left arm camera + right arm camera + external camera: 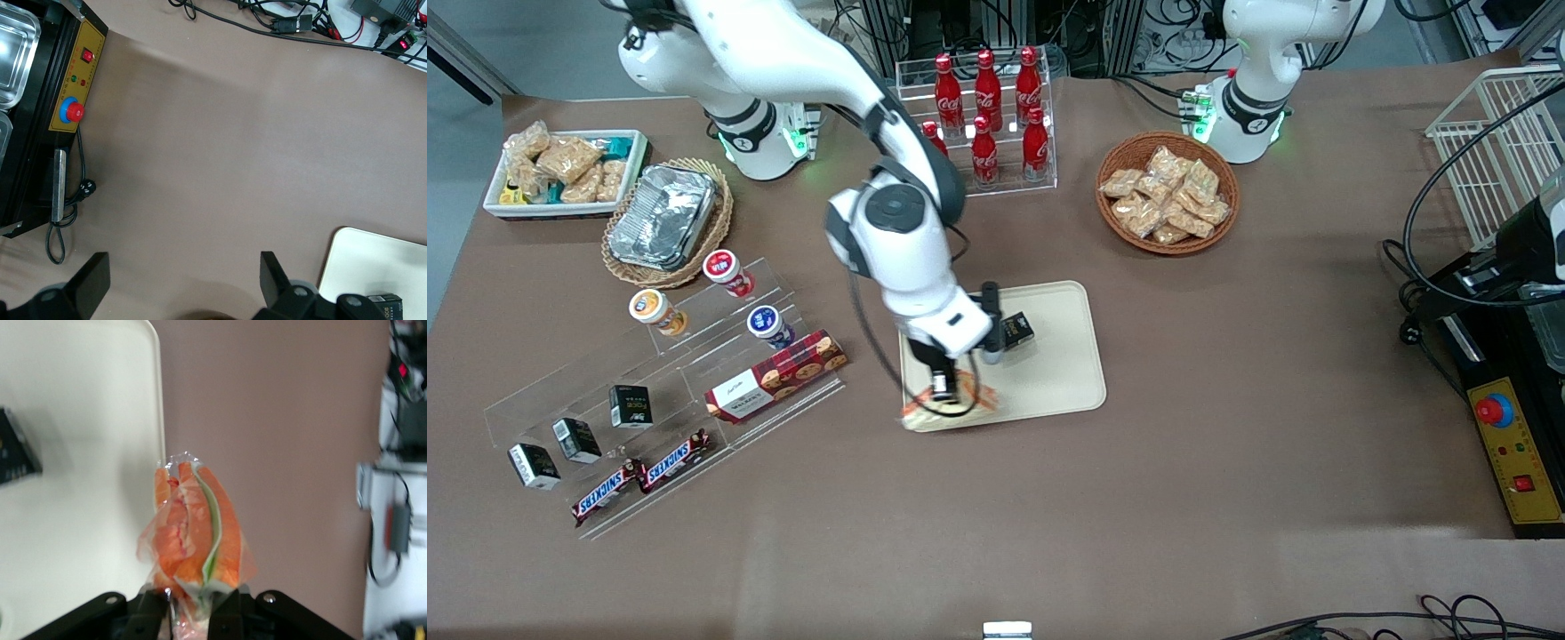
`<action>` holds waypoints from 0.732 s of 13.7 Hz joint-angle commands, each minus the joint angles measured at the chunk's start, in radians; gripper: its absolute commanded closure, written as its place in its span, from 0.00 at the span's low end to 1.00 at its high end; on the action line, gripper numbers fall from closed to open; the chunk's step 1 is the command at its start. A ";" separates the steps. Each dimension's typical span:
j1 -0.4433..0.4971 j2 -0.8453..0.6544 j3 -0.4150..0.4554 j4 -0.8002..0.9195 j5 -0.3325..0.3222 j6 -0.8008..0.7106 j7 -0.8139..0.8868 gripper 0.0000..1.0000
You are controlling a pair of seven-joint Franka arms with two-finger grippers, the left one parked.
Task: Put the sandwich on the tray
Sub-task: 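Carry the sandwich with the right gripper over the cream tray, then lower the sandwich onto the tray beside the black box and release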
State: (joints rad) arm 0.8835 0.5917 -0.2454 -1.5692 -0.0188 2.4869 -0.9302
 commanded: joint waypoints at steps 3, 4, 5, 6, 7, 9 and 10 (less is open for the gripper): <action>-0.008 0.088 0.093 0.043 0.040 0.057 0.002 1.00; -0.008 0.092 0.109 0.035 0.049 0.053 0.019 1.00; -0.008 0.103 0.112 0.035 0.049 0.053 0.021 1.00; -0.008 0.111 0.113 0.035 0.051 0.053 0.021 1.00; -0.008 0.115 0.113 0.032 0.057 0.053 0.024 1.00; -0.009 0.140 0.112 0.031 0.062 0.053 0.068 1.00; -0.009 0.148 0.112 0.031 0.062 0.053 0.089 1.00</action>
State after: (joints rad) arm 0.8812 0.7073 -0.1385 -1.5624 0.0249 2.5413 -0.8777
